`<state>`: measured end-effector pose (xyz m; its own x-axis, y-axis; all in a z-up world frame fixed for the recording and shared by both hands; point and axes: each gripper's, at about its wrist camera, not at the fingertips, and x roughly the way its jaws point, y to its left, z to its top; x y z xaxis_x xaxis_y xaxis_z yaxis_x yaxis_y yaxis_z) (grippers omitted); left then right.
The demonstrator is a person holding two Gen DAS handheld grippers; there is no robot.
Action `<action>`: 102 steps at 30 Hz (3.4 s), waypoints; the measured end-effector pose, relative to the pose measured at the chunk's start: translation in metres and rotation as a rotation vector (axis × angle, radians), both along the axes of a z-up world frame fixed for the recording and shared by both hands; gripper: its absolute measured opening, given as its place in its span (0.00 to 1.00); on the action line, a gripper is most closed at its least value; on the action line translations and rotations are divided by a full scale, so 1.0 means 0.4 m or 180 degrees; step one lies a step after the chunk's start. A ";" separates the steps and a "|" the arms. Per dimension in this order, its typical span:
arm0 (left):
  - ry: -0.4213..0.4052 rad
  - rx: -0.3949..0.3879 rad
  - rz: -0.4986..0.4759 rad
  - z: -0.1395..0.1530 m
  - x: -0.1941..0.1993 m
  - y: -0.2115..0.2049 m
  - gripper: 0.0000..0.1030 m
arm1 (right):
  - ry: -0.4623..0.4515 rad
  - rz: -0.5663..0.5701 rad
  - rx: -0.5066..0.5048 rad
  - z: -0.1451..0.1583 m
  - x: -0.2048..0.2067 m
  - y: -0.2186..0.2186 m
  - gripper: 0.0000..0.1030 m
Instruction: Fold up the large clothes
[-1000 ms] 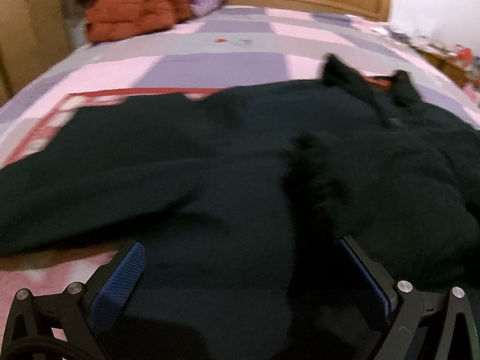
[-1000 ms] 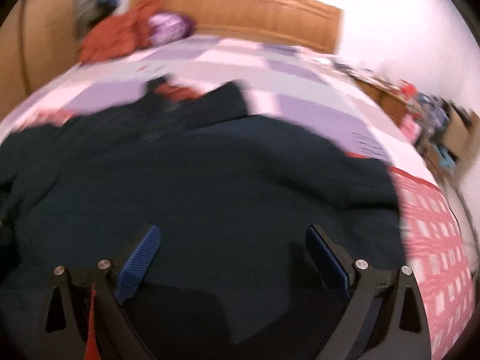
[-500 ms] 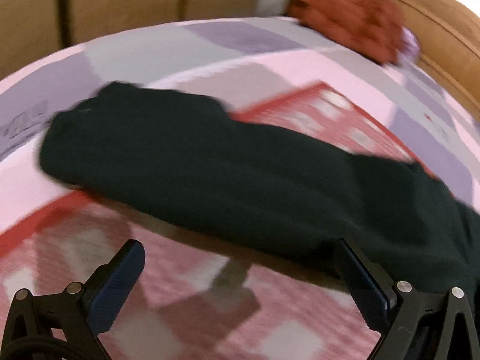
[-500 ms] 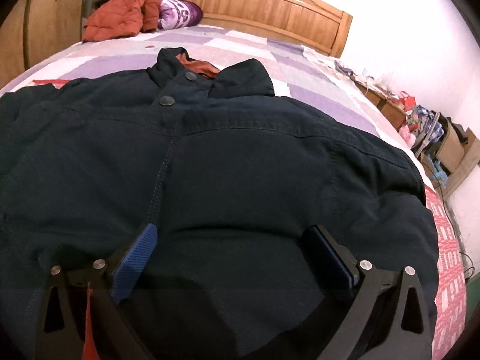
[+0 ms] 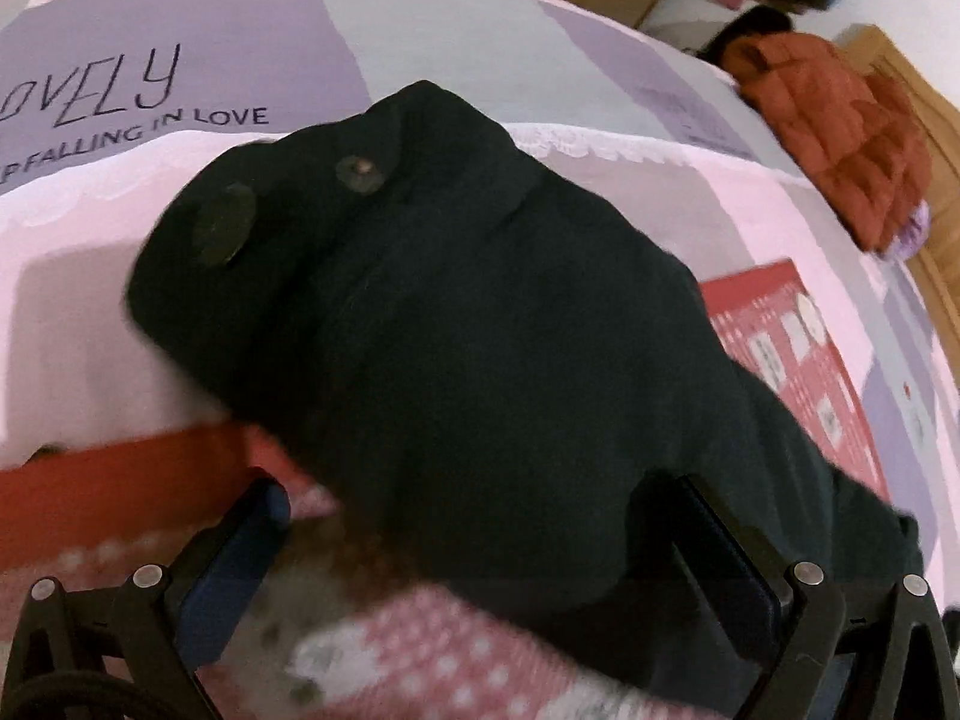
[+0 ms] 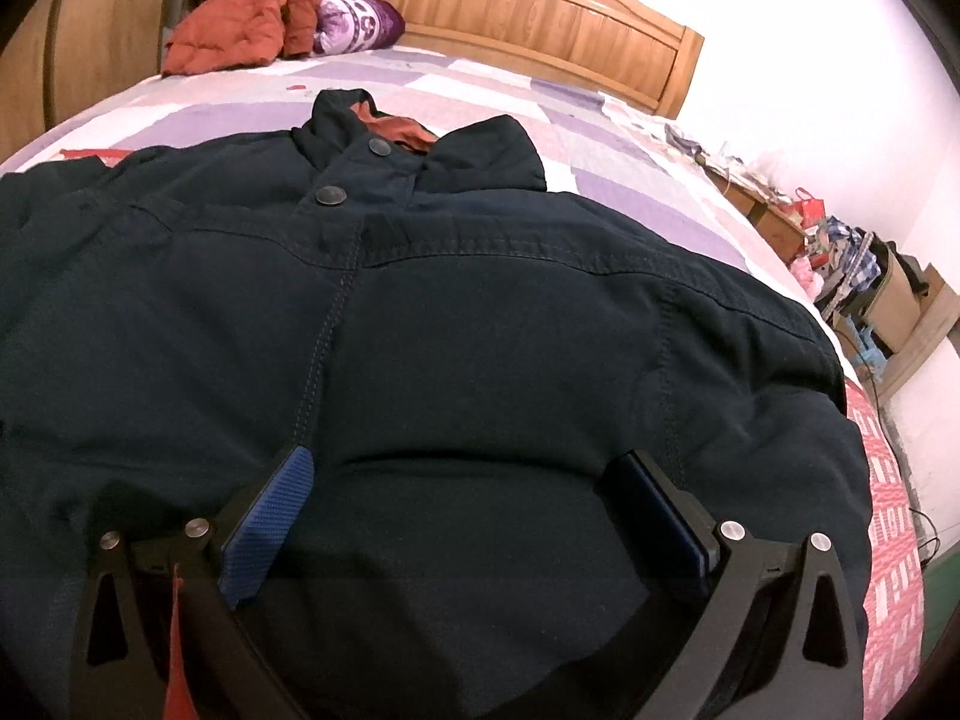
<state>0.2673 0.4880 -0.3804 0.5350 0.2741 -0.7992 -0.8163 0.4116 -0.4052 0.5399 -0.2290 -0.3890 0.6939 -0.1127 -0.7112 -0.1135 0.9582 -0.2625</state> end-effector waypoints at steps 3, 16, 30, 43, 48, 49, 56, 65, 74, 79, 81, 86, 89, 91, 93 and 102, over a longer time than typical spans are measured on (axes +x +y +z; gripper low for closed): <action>-0.0057 -0.0014 0.0075 0.004 0.039 0.032 0.99 | 0.0001 0.0001 0.0002 0.000 -0.001 -0.001 1.00; -0.0417 0.0745 -0.0503 0.228 0.088 -0.051 0.14 | 0.0012 -0.0013 0.0038 -0.005 0.005 -0.005 1.00; -0.1320 0.1172 -0.2458 0.570 0.340 -0.635 0.12 | 0.0027 -0.0014 0.0072 -0.004 0.009 -0.007 1.00; -0.0839 0.0945 -0.4008 0.323 0.456 -1.305 0.11 | -0.0261 -0.0330 0.0570 0.177 -0.111 -0.231 0.99; -0.0515 0.1200 -0.4262 0.214 0.416 -1.446 0.13 | -0.0226 -0.0483 0.0576 0.197 -0.175 -0.341 0.99; -0.0494 0.1237 -0.4267 0.211 0.409 -1.449 0.15 | -0.0205 -0.0510 0.0583 0.196 -0.185 -0.356 0.99; -0.0724 0.0978 -0.4434 0.249 0.387 -1.491 0.72 | -0.0160 -0.0795 0.0621 0.180 -0.250 -0.418 0.99; -0.0951 0.1305 -0.3804 0.310 0.290 -1.334 0.78 | -0.0314 -0.0997 0.0752 0.237 -0.246 -0.419 0.99; 0.0052 0.1751 -0.2847 0.203 0.417 -1.007 0.82 | -0.0377 -0.0526 0.0762 0.277 -0.175 -0.281 1.00; 0.0151 0.1631 -0.2824 0.110 0.428 -0.975 0.91 | -0.0459 -0.0086 0.0700 0.288 -0.117 -0.127 1.00; 0.0120 0.1624 -0.2792 0.102 0.422 -0.982 0.91 | -0.0503 0.0157 0.0471 0.285 -0.105 -0.047 1.00; -0.0006 0.1553 -0.2754 0.085 0.402 -0.983 0.91 | -0.1045 0.0384 0.0120 0.353 -0.157 0.069 0.99; -0.0041 0.1536 -0.2734 0.086 0.398 -0.985 0.91 | -0.1019 0.0621 0.0250 0.361 -0.166 0.119 1.00; -0.0060 0.1529 -0.2741 0.084 0.396 -0.983 0.91 | -0.0690 0.0781 0.0259 0.319 -0.135 0.160 1.00; -0.0088 0.1547 -0.2758 0.083 0.392 -0.981 0.92 | -0.0436 0.0773 0.0097 0.253 -0.093 0.177 0.99; -0.0230 0.1505 -0.2764 0.070 0.376 -0.974 1.00 | 0.0131 -0.0641 0.0370 0.088 0.038 -0.167 0.98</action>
